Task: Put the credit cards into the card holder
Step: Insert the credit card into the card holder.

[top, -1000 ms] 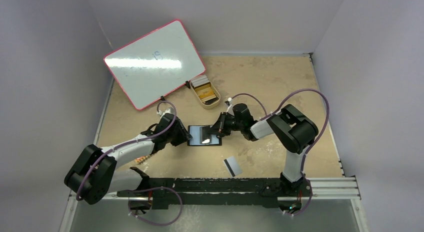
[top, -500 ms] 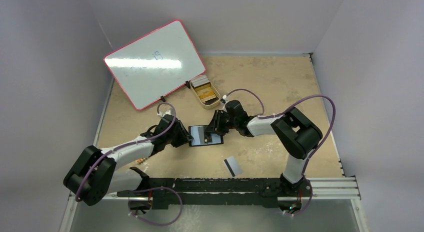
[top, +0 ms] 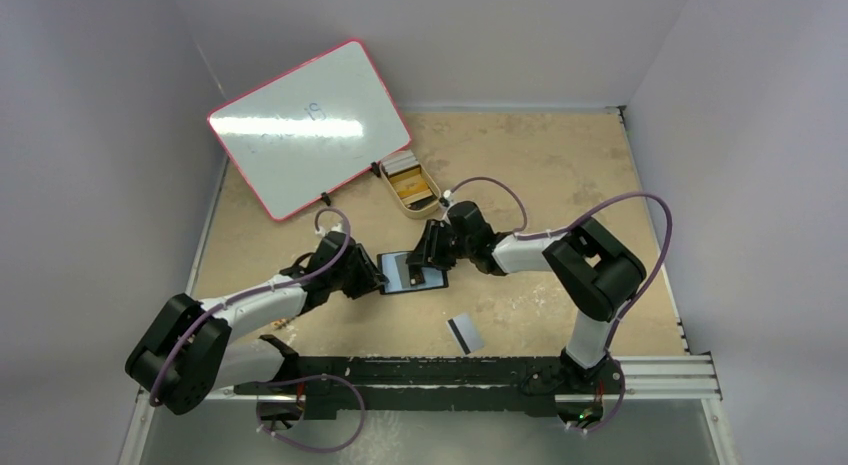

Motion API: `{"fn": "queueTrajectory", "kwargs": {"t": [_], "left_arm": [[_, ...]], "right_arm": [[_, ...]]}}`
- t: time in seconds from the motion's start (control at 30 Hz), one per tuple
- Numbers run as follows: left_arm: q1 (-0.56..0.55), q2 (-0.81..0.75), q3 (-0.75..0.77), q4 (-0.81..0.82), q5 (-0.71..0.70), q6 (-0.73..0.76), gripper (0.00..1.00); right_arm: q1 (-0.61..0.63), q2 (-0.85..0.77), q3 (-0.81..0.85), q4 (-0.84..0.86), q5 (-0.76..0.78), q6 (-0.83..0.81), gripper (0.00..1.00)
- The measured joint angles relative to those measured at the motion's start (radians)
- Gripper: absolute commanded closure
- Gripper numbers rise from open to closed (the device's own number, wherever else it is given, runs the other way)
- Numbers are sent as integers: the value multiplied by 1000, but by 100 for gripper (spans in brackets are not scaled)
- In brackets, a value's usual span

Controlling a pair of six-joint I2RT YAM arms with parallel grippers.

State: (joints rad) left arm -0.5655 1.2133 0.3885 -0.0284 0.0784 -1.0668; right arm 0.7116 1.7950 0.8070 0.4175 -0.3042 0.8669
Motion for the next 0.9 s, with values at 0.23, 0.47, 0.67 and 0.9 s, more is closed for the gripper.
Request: {"fn": "queueTrajectory", "kwargs": {"t": [0.23, 0.47, 0.67, 0.9], "left_arm": [[0, -1, -2, 3, 3, -14, 67], [0, 0, -8, 16, 14, -23, 67], [0, 0, -10, 17, 18, -26, 67], [0, -4, -9, 8, 18, -42, 66]], "right_arm": [[5, 0, -58, 107, -9, 101, 58], [35, 1, -58, 111, -8, 129, 56], [37, 2, -8, 12, 4, 61, 56], [44, -21, 8, -61, 45, -8, 59]]}}
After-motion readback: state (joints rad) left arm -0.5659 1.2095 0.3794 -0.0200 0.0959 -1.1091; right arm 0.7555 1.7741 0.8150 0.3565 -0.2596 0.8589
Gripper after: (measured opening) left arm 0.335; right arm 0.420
